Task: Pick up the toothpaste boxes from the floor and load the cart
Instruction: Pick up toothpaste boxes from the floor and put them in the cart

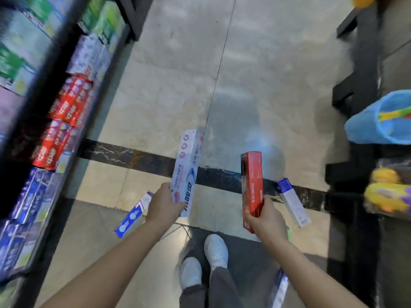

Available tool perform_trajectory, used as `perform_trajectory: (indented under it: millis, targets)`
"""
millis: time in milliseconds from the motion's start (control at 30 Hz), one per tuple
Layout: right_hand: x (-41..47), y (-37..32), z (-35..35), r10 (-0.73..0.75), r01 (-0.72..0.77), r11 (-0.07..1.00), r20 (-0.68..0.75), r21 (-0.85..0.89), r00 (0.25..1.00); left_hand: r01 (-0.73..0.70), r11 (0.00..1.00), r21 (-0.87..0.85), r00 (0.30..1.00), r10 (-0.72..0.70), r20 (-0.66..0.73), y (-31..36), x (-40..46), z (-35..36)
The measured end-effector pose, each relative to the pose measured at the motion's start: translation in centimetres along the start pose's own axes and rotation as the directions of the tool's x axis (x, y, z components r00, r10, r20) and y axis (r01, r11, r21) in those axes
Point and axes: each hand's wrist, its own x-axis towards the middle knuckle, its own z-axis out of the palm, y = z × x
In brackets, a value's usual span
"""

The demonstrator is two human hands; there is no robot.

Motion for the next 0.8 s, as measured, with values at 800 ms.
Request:
perform_trajectory:
  millis: [800]
  targets:
    - [-42.5,4.0,-20.6,-0.382,0.39,0.921,-0.261,-0.025,0.887,-0.293,0.952,-0.09,0.919,0.254,-0.301,4.8,-48.9,-15.4]
